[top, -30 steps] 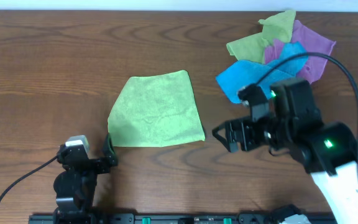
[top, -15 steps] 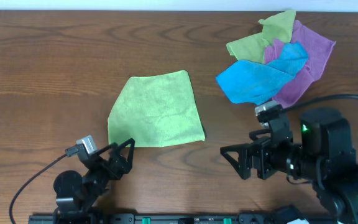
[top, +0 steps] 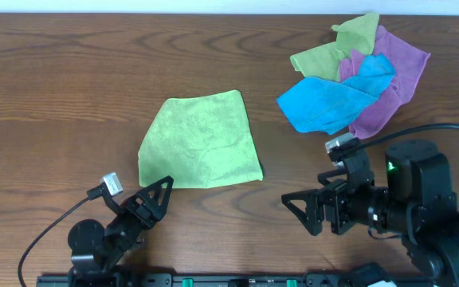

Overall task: Fold the cloth
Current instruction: 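Grasp the green cloth's left corner with the left gripper and lift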

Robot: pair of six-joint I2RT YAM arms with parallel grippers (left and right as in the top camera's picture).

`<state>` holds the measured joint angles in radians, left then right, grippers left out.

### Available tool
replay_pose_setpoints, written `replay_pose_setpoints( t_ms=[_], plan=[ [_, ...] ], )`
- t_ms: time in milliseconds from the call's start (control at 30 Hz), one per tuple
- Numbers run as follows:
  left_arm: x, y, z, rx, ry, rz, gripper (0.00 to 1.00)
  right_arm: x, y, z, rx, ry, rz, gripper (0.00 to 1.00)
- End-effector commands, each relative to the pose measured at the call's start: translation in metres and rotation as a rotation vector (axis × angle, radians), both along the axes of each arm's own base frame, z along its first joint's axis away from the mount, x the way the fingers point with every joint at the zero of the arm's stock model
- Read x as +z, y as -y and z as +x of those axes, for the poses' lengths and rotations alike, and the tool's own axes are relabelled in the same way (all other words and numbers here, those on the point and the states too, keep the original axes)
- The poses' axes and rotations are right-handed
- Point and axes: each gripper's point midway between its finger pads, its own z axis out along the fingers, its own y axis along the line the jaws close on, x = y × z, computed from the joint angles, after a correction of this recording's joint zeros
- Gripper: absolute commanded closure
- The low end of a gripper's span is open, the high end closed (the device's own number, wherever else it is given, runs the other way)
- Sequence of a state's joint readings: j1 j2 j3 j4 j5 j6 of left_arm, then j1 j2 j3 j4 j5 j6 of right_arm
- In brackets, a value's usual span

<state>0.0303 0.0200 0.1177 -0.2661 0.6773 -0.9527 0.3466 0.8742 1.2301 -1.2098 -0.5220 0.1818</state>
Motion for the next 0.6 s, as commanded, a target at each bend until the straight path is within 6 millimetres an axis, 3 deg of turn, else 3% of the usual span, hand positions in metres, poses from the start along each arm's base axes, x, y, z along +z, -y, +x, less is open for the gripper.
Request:
replay_pose_setpoints(
  t_ms=[0,367,467,567],
  plan=[
    [-0.008,-0.002,0.004,-0.004,0.007,0.069,0.18,0.008,-0.003,-0.001,0.043,0.05,0.002,0.01],
    [0.009,-0.009,0.039,-0.082,-0.026,0.348,0.14,0.004,-0.003,0.006,0.05,0.057,-0.022,0.01],
    [0.003,-0.021,0.055,-0.086,-0.106,0.466,0.13,0.003,-0.003,0.006,0.056,0.061,-0.027,0.01],
    [-0.016,-0.041,0.067,-0.06,-0.236,0.597,0.1,0.003,-0.003,0.006,0.067,0.071,-0.033,0.01]
  ],
)
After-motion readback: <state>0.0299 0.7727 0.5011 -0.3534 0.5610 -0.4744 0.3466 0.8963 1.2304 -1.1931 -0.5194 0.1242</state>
